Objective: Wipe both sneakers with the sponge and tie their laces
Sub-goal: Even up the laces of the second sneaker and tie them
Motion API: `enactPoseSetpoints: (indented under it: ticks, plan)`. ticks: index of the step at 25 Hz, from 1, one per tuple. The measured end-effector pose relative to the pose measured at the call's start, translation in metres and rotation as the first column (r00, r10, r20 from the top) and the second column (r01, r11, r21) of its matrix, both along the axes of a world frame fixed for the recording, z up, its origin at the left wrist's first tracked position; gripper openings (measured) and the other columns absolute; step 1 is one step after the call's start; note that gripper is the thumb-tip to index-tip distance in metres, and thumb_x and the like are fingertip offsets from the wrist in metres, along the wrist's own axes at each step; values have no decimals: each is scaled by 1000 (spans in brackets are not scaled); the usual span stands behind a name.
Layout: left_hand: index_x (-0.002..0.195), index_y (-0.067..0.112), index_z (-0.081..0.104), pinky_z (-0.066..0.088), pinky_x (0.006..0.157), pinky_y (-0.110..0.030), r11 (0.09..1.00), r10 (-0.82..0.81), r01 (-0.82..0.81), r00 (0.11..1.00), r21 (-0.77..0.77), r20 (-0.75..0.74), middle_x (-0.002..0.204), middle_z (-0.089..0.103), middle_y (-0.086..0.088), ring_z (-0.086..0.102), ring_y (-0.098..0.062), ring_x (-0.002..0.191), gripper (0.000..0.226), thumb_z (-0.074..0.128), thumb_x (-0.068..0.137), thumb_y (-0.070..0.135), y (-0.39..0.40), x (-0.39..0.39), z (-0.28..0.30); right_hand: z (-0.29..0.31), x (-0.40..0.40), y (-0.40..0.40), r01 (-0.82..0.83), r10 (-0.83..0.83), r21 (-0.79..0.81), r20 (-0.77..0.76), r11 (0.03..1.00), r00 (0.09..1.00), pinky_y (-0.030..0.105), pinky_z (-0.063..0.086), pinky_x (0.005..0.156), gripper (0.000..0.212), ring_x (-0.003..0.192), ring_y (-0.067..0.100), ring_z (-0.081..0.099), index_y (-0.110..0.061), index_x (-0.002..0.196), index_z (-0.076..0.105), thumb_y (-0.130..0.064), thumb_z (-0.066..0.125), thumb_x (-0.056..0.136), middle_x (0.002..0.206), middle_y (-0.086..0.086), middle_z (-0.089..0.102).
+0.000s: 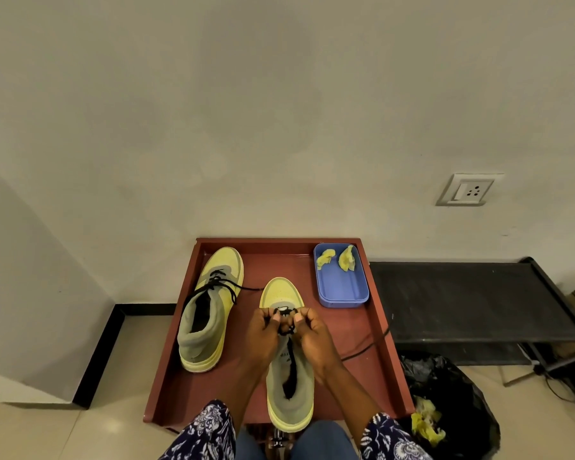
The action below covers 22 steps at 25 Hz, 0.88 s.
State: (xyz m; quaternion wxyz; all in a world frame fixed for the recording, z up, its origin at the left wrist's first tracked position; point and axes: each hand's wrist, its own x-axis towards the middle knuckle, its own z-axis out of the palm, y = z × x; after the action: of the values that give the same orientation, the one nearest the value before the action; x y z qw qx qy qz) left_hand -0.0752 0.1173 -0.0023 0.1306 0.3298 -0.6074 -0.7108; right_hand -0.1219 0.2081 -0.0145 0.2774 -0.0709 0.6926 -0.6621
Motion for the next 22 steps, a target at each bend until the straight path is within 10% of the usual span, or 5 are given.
enactPoseSetpoints:
  ticks: [14,22]
  plan:
    - [96,2,50,49,46,-12,981,96,-106,993,159,71,76,59,-11,58,-14,61,14,46,90,-9,2,-3,6,-4,-3,-3,-66,75,82,-114,994,991,28,48,79,30,79,11,56,-27,90,56,0,41,91,86,0,62]
    - [88,-4,57,49,47,-13,972,27,-32,999,234,24,71,59,-14,58,-4,45,14,48,86,-14,0,0,10,12,-14,7,-143,137,125,59,982,989,9,38,46,24,43,-5,50,-14,108,35,-1,48,92,69,-1,55]
